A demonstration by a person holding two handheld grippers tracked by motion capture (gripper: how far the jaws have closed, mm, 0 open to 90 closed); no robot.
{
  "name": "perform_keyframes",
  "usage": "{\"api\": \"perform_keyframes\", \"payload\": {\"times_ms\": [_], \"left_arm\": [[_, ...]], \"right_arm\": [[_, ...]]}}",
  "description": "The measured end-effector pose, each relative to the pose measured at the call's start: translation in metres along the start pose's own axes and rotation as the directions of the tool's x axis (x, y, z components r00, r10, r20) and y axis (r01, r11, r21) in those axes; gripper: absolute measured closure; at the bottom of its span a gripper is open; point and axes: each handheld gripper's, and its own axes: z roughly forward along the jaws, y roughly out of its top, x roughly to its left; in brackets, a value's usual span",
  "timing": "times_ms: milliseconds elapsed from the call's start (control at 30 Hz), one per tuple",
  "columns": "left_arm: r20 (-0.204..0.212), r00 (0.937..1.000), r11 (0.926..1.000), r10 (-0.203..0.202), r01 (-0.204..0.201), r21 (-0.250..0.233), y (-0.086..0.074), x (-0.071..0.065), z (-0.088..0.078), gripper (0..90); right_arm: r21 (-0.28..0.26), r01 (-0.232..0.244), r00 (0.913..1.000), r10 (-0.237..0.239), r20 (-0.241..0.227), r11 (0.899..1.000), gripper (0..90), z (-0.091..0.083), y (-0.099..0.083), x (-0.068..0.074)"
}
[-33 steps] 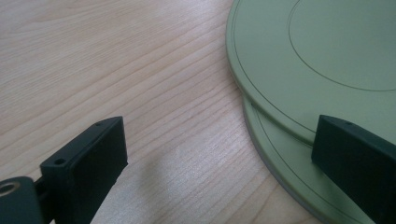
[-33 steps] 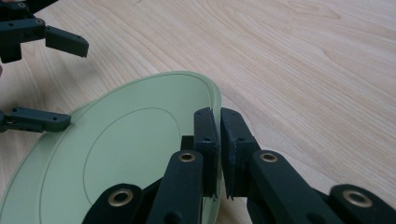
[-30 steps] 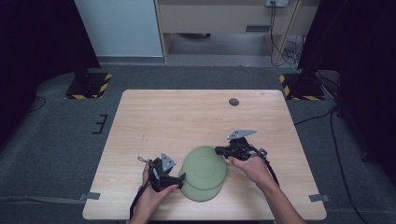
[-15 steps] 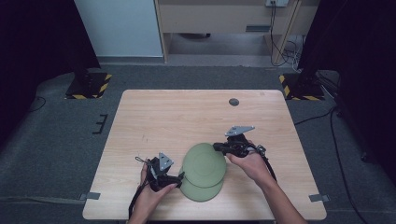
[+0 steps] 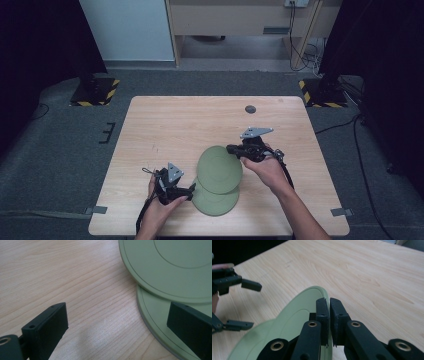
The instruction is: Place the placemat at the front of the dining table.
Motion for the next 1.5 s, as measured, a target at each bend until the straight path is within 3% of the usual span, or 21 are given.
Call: {"api": "perform_keyframes", "payload": {"times_ms": [833, 1300, 1500], "left_arm": [[-0.015, 0.9996, 0.9996, -0.024, 0.024, -0.016, -0.002, 0.011, -0.007, 2.3], [-0.014, 0.9994, 0.9994, -0.03, 0.03, -0.017, -0.003, 0.014, -0.008, 2.3], [-0.011, 0.9995, 0.9994, -0.031, 0.031, -0.017, -0.003, 0.013, -0.008, 2.3]], "right_arm": [[-0.079, -0.044, 0.9922, 0.053, 0.113, 0.996, 86.5, 0.002, 0.046, -0.021], [-0.118, -0.069, 0.98, 0.09, 0.178, 0.991, 86.6, 0.007, 0.062, -0.04], [-0.156, -0.083, 0.9703, 0.115, 0.213, 0.984, 86.6, 0.004, 0.074, -0.048]]}}
